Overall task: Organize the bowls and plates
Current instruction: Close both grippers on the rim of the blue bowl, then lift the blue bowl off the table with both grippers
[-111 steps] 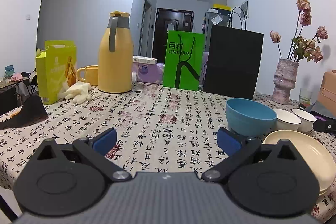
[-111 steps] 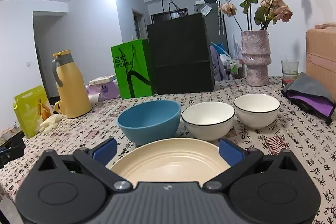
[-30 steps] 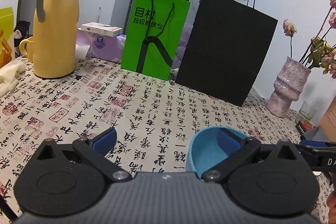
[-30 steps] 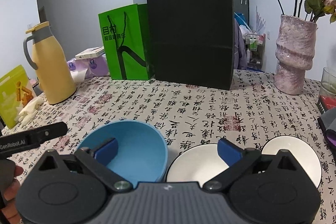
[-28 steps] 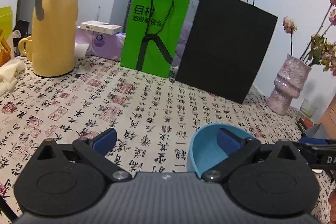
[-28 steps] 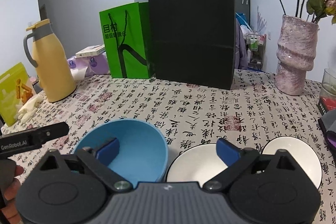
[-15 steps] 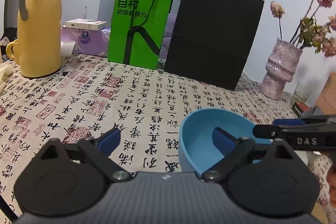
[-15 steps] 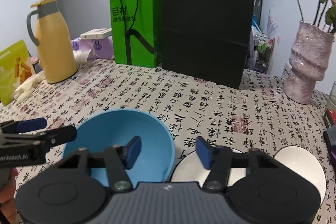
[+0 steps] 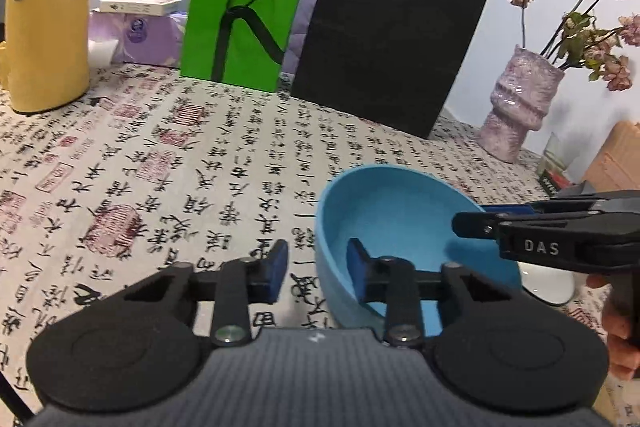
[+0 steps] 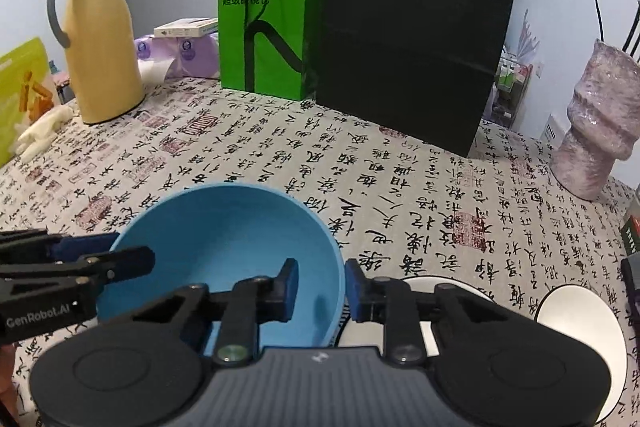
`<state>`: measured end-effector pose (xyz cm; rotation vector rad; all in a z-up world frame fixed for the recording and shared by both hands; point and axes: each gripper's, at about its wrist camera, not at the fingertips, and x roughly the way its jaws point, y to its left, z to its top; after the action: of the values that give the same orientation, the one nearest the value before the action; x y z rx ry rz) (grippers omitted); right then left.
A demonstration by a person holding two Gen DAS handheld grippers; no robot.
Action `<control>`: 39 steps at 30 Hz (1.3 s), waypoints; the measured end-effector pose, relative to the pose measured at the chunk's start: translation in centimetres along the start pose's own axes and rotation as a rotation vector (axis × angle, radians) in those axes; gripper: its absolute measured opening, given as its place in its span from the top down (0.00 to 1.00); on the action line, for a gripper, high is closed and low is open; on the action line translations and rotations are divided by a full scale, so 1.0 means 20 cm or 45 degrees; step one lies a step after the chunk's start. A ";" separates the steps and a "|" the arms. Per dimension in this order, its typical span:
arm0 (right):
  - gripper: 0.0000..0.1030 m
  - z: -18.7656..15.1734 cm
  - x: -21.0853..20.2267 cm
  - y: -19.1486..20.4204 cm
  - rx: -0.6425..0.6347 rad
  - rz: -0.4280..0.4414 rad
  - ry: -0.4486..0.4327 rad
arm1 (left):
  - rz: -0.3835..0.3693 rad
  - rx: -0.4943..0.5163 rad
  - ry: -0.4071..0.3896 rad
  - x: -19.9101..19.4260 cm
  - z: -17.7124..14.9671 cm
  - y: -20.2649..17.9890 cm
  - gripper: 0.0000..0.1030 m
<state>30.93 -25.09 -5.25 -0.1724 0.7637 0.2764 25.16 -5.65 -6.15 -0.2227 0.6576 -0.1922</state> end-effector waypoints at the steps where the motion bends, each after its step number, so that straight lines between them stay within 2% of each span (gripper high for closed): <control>1: 0.79 0.00 0.00 0.00 -0.003 -0.006 0.002 | -0.007 -0.001 0.002 0.00 0.00 0.00 0.73; 6: 0.82 0.00 0.01 0.00 0.012 -0.024 0.022 | -0.042 0.002 0.007 0.00 0.00 0.00 0.80; 11: 0.93 0.00 0.00 0.00 0.009 -0.051 0.014 | -0.047 -0.024 0.013 0.01 0.00 0.01 0.82; 13: 0.95 0.00 -0.01 -0.01 0.026 -0.044 0.000 | -0.045 -0.034 0.020 0.01 0.01 0.01 0.82; 23: 0.96 -0.01 -0.05 0.01 0.040 -0.037 -0.037 | -0.015 -0.092 0.026 0.00 0.02 0.03 0.84; 39: 0.96 0.01 -0.16 0.05 0.077 -0.026 -0.115 | 0.048 -0.103 -0.088 -0.15 0.08 0.00 0.84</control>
<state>28.59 -24.60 -2.88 -0.1100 0.6798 0.2395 23.88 -4.79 -3.20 -0.2930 0.6006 -0.1214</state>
